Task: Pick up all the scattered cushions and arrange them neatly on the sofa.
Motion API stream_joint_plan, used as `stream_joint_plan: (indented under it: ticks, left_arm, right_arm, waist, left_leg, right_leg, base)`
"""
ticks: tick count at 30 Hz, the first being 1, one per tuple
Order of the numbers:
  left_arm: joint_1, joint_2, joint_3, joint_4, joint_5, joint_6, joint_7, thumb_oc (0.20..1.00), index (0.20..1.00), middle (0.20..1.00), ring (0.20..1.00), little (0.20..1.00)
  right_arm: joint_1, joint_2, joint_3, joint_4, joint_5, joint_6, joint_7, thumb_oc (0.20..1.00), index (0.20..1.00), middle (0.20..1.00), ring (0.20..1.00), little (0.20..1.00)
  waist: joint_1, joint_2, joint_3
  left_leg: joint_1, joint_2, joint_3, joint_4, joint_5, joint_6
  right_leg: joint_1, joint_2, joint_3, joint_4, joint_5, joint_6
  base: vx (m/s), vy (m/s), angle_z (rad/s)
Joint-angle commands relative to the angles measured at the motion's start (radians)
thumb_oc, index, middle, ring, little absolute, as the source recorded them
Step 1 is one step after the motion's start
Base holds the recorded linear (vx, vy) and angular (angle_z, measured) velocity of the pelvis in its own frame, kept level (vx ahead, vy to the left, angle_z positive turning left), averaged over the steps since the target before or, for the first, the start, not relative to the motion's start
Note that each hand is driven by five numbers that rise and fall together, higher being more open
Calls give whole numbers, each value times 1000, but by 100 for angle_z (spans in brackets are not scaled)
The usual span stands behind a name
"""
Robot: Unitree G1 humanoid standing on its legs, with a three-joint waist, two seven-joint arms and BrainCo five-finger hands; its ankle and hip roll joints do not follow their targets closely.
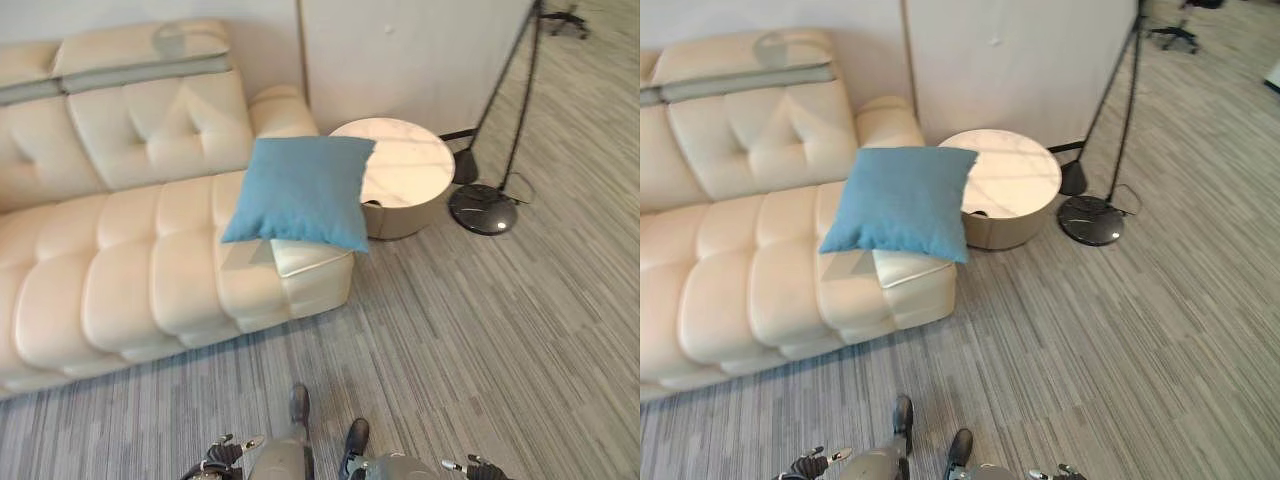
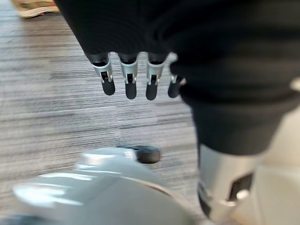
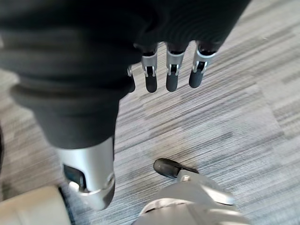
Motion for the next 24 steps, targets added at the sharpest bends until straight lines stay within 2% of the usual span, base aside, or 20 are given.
stream_joint_plan:
  ticks: [1,2,3,5,6,7,9,10,11,13,14,15,16,18,19,20,21,22,23,24]
  left_arm:
    - [18,18,-9,5,32,-8,1,1000,1000,1000,1000,1000]
    - [30,21,6,15,23,-9,0,1000,1000,1000,1000,1000]
    - [36,20,10,27,23,-10,0,1000,1000,1000,1000,1000]
    - [36,27,20,37,25,-7,-5,1000,1000,1000,1000,1000]
    - [39,32,23,36,27,-8,-4,1000,1000,1000,1000,1000]
    - [41,38,22,29,28,-9,-3,1000,1000,1000,1000,1000]
    - [36,47,10,21,40,-10,-1,1000,1000,1000,1000,1000]
    - [36,47,6,18,40,-7,-5,1000,1000,1000,1000,1000]
    - [31,45,2,12,38,-5,-4,1000,1000,1000,1000,1000]
    - [33,46,-5,4,43,-4,-7,1000,1000,1000,1000,1000]
    - [38,46,-4,-2,43,-2,-10,1000,1000,1000,1000,1000]
    - [41,46,-5,-4,47,-2,-13,1000,1000,1000,1000,1000]
    - [42,48,-6,-2,49,-2,-17,1000,1000,1000,1000,1000]
    - [41,49,-10,6,53,-5,-17,1000,1000,1000,1000,1000]
    - [41,49,-10,6,53,-5,-17,1000,1000,1000,1000,1000]
    - [35,46,-14,21,52,-8,-19,1000,1000,1000,1000,1000]
    - [31,39,-19,24,55,-10,-17,1000,1000,1000,1000,1000]
    - [26,34,-22,29,58,-11,-18,1000,1000,1000,1000,1000]
    - [26,34,-22,29,58,-11,-18,1000,1000,1000,1000,1000]
    - [15,35,-20,29,61,-16,-17,1000,1000,1000,1000,1000]
  right_arm:
    - [24,-38,20,-32,-15,-6,1,1000,1000,1000,1000,1000]
    - [25,-29,31,-34,-30,-4,7,1000,1000,1000,1000,1000]
    - [26,-25,33,-34,-39,-4,10,1000,1000,1000,1000,1000]
    - [25,-17,33,-42,-41,-6,17,1000,1000,1000,1000,1000]
    - [27,-14,36,-51,-44,-6,17,1000,1000,1000,1000,1000]
    - [24,-8,42,-66,-42,-9,20,1000,1000,1000,1000,1000]
    - [16,-6,45,-84,-38,-9,20,1000,1000,1000,1000,1000]
    - [17,-1,48,-94,-32,-12,23,1000,1000,1000,1000,1000]
    - [13,3,53,-89,-29,-16,24,1000,1000,1000,1000,1000]
    - [19,5,58,-87,-34,-14,22,1000,1000,1000,1000,1000]
    - [24,5,56,-84,-32,-12,25,1000,1000,1000,1000,1000]
    - [30,7,53,-78,-32,-9,29,1000,1000,1000,1000,1000]
    - [36,7,50,-72,-30,-7,30,1000,1000,1000,1000,1000]
    - [43,7,41,-55,-25,-8,33,1000,1000,1000,1000,1000]
    - [43,7,41,-55,-25,-8,33,1000,1000,1000,1000,1000]
    - [46,6,37,-39,-24,-8,32,1000,1000,1000,1000,1000]
    - [46,6,34,-28,-24,-8,30,1000,1000,1000,1000,1000]
    - [46,8,29,-21,-23,-6,26,1000,1000,1000,1000,1000]
    - [46,8,29,-21,-23,-6,26,1000,1000,1000,1000,1000]
    - [49,7,24,-13,-23,-5,24,1000,1000,1000,1000,1000]
  waist:
    - [7,13,-33]
    - [11,10,-59]
    - [19,-4,-68]
    - [26,-24,-80]
    - [27,-26,-80]
    - [29,-40,-72]
    - [19,-38,-44]
    - [10,-34,-32]
    - [-5,-26,-19]
    - [-17,-21,-7]
    - [-24,-19,-5]
    - [-28,-19,-8]
    - [-28,-17,-7]
    - [-25,-10,-10]
    - [-26,-8,-8]
    - [-20,6,-10]
    - [-19,13,-14]
    - [-21,13,-17]
    - [-20,14,-17]
    - [-23,11,-22]
  left_leg:
    - [-2,-15,38,6,22,39]
    - [-7,-21,22,6,75,48]
    - [11,-38,26,6,70,55]
    - [40,-61,40,6,59,76]
    - [47,-70,43,6,46,98]
    - [66,-87,48,6,20,109]
    - [92,-110,41,6,-7,145]
    - [118,-125,32,6,-27,164]
    - [137,-135,20,6,-38,184]
    - [172,-145,-8,6,-55,198]
    - [188,-149,-24,6,-61,200]
    - [201,-153,-36,6,-67,200]
    - [216,-155,-45,6,-71,201]
    - [237,-154,-55,6,-76,200]
    - [241,-152,-56,6,-77,200]
    - [263,-134,-61,6,-84,185]
    - [270,-127,-66,8,-88,173]
    - [280,-128,-72,6,-91,163]
    - [280,-127,-71,6,-91,162]
    - [286,-132,-77,6,-96,155]
  right_leg:
    - [126,-63,72,85,-128,80]
    - [144,-66,66,86,-136,85]
    - [163,-89,74,93,-142,102]
    - [149,-129,78,174,-111,132]
    - [104,-150,82,264,-72,145]
    - [63,-183,97,365,-7,175]
    - [-47,-230,125,635,101,195]
    - [-94,-252,144,795,135,199]
    - [-143,-261,172,955,138,178]
    - [-218,-223,215,1098,111,165]
    - [-243,-185,232,1139,90,161]
    - [-266,-141,242,1140,70,163]
    - [-263,-123,242,1110,65,165]
    - [-287,-115,241,1006,24,149]
    - [-282,-114,239,1002,25,148]
    - [-272,-91,228,747,-43,132]
    - [-261,-49,253,534,-42,133]
    - [-237,-19,283,360,-17,138]
    - [-236,-18,283,357,-15,138]
    - [-219,-15,310,145,31,146]
  base:
    - [542,172,-2]
    - [592,217,-23]
    - [817,309,-22]
    - [565,274,-15]
    - [439,303,-17]
    - [301,307,-19]
    - [283,307,-25]
    - [297,282,-7]
    - [235,205,35]
    - [229,88,71]
    - [281,7,60]
    - [266,-14,57]
    - [241,-16,48]
    - [179,0,41]
    - [230,-43,20]
    - [235,-95,5]
    - [317,-138,4]
    - [167,-94,-20]
    - [186,-97,-25]
    - [199,-93,-24]
